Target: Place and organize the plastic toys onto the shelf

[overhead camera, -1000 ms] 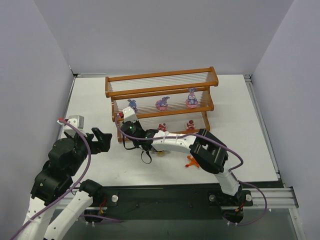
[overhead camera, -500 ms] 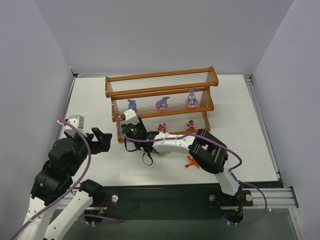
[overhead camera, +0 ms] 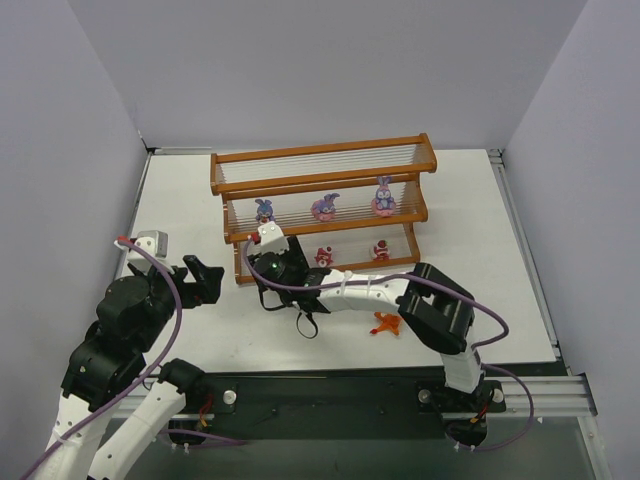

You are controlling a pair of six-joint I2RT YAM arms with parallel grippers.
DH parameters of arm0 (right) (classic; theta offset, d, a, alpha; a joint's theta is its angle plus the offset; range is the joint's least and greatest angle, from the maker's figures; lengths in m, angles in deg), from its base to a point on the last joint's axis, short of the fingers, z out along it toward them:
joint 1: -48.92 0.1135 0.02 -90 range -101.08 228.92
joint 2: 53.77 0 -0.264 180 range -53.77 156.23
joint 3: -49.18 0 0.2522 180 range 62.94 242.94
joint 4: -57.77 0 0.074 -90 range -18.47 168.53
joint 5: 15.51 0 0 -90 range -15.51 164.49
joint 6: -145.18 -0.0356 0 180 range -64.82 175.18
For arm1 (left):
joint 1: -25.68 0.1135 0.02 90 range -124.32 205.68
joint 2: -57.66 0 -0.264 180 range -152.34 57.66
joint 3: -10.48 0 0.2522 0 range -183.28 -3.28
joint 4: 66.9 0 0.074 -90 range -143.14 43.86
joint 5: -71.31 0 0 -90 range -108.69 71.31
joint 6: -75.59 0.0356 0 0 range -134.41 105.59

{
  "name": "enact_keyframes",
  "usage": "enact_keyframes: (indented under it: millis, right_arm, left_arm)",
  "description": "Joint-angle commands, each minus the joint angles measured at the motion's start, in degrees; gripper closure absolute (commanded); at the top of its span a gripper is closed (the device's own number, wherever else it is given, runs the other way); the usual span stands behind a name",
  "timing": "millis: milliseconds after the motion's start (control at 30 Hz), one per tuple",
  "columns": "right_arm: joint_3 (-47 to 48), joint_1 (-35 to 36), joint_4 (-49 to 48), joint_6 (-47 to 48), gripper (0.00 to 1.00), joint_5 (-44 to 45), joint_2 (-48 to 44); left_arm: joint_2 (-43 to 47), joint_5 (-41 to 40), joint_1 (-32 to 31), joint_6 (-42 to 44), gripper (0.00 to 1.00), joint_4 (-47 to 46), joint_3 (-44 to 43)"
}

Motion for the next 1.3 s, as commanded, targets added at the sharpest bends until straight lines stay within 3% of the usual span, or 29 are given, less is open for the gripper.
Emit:
enact_keyframes:
  millis: [0, 167, 367, 733, 1267]
  right_arm:
    - [-1.13, 1.43, 4.71, -5.87, 0.28, 3.44, -8.28]
    - [-5.96, 2.05, 20.23, -18.0, 0.26, 2.57, -15.84]
    - [-15.45, 1.08, 29.33, -30.59, 0.26, 1.87, -21.47]
    - [-14.58, 0.2, 30.57, -31.13, 0.26, 4.06, -16.21]
    - [-15.28, 0.29, 24.77, -28.84, 0.29, 3.27, -17.96]
  left_arm:
    - [0.71, 0.08, 0.18, 0.06, 0.07, -2.45, -1.63]
    - [3.35, 0.0, 0.27, -0.64, 0.07, -6.32, 1.0]
    - [3.0, 0.52, 0.18, -1.43, 0.07, -6.67, 2.58]
    - [2.82, 1.84, 0.18, -2.75, 0.07, -7.2, 3.55]
    - [2.12, 0.96, 0.18, -2.49, 0.07, -6.76, 2.76]
